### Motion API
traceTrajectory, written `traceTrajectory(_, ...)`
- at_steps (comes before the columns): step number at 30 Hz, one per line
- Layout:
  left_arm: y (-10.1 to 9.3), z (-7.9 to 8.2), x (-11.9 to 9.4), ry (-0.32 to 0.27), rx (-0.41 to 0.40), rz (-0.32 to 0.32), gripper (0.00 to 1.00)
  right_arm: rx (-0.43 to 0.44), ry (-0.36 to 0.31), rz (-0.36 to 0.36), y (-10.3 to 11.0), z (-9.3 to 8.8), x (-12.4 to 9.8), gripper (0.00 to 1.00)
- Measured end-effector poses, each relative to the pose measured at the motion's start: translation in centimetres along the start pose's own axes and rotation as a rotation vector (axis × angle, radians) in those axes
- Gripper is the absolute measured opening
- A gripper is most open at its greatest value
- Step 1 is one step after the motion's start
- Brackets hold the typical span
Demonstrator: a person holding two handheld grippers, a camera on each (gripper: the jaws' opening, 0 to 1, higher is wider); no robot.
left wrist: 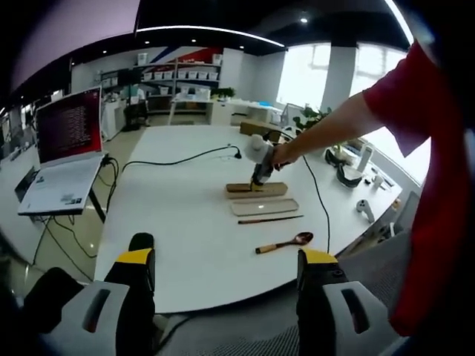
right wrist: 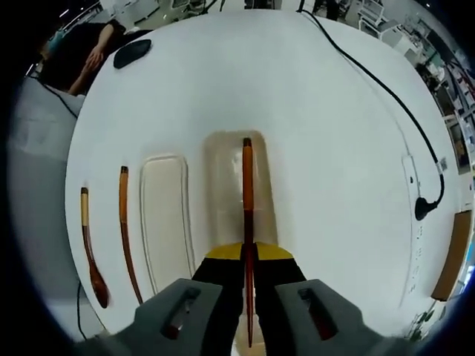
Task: Arrange the utensils inside the cutlery case until each visible utensil rests in its matching compartment.
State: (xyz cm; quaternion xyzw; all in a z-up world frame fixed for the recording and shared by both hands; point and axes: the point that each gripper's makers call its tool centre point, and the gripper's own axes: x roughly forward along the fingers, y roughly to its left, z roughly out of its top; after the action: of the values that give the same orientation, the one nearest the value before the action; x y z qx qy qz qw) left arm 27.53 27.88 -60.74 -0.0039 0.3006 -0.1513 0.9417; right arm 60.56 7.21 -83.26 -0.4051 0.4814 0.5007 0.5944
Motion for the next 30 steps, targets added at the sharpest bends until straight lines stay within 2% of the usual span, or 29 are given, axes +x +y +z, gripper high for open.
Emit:
traceTrajectory(8, 0.1, -0.7, -1.0, -0.001, -0.020, 0.013, 0.80, 0.001, -0.008, -0.033, -0.3, -0.2, -1.2, 0.07)
traceTrajectory(10, 0.0, -0.5, -1.1, -0.009, -0.023, 0.012, 0.80, -0.012, -0.012, -0.044, -0.6, -0.2, -1.6, 0.08)
traceTrajectory(19, -0.7, 0.5, -1.3, -0.042, 0.005, -0.007, 0.80, -0.020, -0.033, -0.067, 0.3, 0.0, -4.3, 0.08)
traceTrajectory(23, -0.9, 0.7, -1.6, -0.058, 0.018, -0.013, 0.80, -0.060, -0.017, -0.099, 0.8, -0.2, -6.5, 0.08)
traceTrajectory(26, -1.0, 0.8, -1.9, -0.066, 0.026, -0.018, 0.80, -0.041, -0.036, -0.111, 0.7, 0.2, -8.3, 0.08)
traceTrajectory(30, -1.3, 1.1, -2.3, -0.085, 0.037, -0.026, 0.80, -0.060, -0.047, -0.131, 0.9, 0.5, -10.4, 0.08)
